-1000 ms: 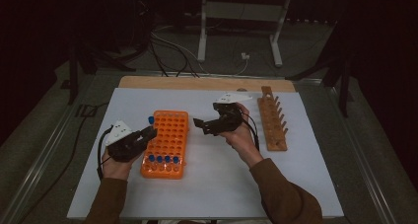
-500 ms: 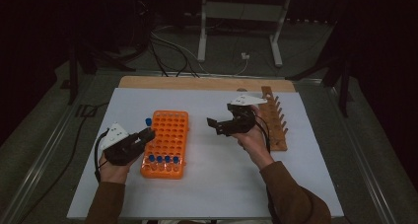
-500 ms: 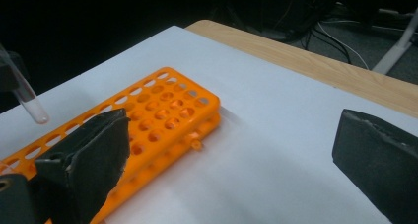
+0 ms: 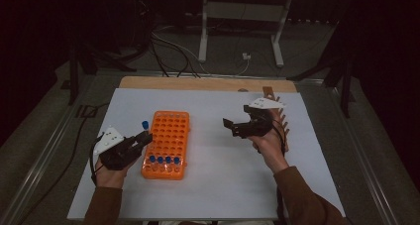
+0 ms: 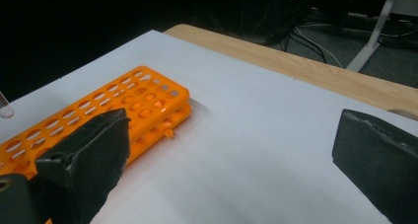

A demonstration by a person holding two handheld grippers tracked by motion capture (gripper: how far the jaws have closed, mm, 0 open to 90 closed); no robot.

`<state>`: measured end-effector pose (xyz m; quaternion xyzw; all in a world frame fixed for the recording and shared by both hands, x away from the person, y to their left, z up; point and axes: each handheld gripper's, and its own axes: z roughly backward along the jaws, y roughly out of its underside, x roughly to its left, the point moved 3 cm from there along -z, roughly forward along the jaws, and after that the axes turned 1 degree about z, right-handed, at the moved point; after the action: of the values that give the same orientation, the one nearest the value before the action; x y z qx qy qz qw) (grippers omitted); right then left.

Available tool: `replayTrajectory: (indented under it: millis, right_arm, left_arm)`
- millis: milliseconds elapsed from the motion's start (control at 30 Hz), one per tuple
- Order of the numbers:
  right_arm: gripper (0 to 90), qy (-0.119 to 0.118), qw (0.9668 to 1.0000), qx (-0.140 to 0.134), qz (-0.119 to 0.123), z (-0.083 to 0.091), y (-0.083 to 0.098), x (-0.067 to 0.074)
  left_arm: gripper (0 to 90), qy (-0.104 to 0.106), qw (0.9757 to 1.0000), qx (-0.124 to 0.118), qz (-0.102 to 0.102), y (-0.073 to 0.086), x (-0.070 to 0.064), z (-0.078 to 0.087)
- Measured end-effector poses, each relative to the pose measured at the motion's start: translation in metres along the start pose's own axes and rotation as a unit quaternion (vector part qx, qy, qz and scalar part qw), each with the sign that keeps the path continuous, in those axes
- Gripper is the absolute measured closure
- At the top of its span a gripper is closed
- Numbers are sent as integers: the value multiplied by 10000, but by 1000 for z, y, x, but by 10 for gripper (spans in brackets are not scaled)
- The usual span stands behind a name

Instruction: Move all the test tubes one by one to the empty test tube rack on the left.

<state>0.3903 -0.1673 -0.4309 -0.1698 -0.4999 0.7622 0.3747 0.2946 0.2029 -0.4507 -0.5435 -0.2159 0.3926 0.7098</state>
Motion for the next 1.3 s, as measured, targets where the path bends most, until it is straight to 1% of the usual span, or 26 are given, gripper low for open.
replayTrajectory:
  millis: [133, 267, 367, 533, 833, 1033, 1167, 1300]
  right_arm:
    - [13, 88, 10000, -12, -25, 7, 4, -5]
    - [13, 155, 9998, -57, -70, 15, 7, -11]
    - [13, 179, 9997, -110, -153, 20, 9, -15]
    - [13, 224, 9994, -141, -200, 27, 13, -20]
    - [14, 274, 9992, -168, -252, 37, 21, -26]
    - [14, 315, 9988, -184, -336, 43, 27, -31]
    - [14, 345, 9986, -197, -348, 47, 29, -32]
    - [14, 365, 9986, -170, -346, 49, 33, -33]
  left_arm:
    - [781, 15, 10000, 0, 12, 3, -1, 3]
    - [781, 91, 10000, 20, 31, 6, -1, 6]
    - [781, 120, 9999, 28, 47, 8, -1, 7]
    - [780, 163, 9998, 42, 74, 11, -2, 9]
    - [780, 171, 9996, 202, 78, 22, -3, 11]
    - [780, 186, 9994, 256, 109, 28, -4, 13]
    - [780, 218, 9993, 298, 112, 31, -6, 15]
    - [780, 218, 9989, 399, 74, 36, -7, 16]
